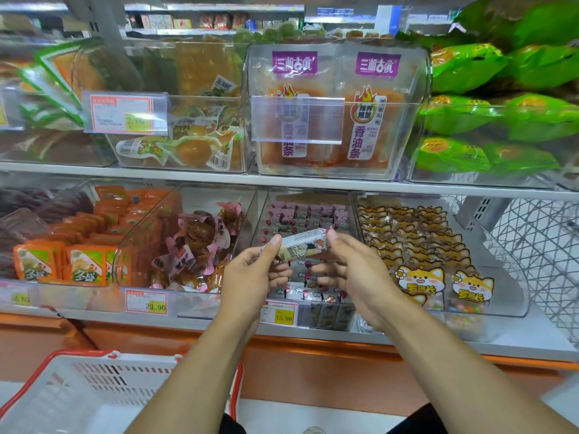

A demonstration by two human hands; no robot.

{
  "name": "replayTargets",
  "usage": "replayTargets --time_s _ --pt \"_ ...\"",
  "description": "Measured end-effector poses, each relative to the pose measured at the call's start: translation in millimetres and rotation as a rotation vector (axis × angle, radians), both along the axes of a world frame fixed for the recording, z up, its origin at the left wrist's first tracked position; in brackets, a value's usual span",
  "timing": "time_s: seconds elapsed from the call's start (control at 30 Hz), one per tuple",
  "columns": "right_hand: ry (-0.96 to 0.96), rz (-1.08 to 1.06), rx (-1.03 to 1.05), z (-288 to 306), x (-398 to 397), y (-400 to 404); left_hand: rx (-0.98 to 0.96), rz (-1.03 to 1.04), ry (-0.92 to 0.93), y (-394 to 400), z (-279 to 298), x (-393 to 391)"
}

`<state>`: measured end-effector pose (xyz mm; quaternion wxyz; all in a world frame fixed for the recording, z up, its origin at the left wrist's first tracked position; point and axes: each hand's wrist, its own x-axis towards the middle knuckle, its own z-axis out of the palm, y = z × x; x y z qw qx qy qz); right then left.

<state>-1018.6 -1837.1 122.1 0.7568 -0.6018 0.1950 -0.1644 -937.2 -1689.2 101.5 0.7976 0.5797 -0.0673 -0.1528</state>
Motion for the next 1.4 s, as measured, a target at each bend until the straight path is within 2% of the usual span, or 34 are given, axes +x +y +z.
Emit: replayTargets --time_s 0.17,0.27,0.43,0.5,0.6,0.7,0.83,0.93,1.03,1.27,1.4 --pt "-0.040 0.067 -0.101 -1 -2 -2 0.061 -0.029 0.001 1 -1 -1" --pt "-0.064 0.070 -0.074 1 -4 -5 0.112 -0.043 -0.037 -1 -2 -2" --pt "-0.079 -0.021 0.030 4 -3 -15 0.172 -0.098 -0.140 -8 -3 -4" --pt "-0.071 -0.097 0.001 5 0 -22 0.170 -0.092 -0.155 -11 -3 -4" --pt "0.019 -0.306 -0.305 7 11 -36 0.189 -0.074 -0.190 -17 -5 -2" --pt "0.062 -0.427 -0.632 8 31 -52 0.393 -0.086 -0.384 -24 -9 -3" --pt "0.152 -0.456 -0.871 3 61 -72 0.545 -0.178 -0.523 -31 -13 -7" --pt "0.264 -0.460 -1.076 0 81 -79 0.719 -0.134 -0.701 -33 -16 -5" --pt "0.318 -0.367 -1.271 -3 96 -89 0.777 -0.081 -0.793 -32 -20 0" --pt "0.304 -0.175 -1.429 -9 110 -107 0.809 -0.063 -0.840 -34 -27 11" --pt "0.331 -0.061 -1.450 2 118 -109 0.820 -0.056 -0.866 -35 -29 12"
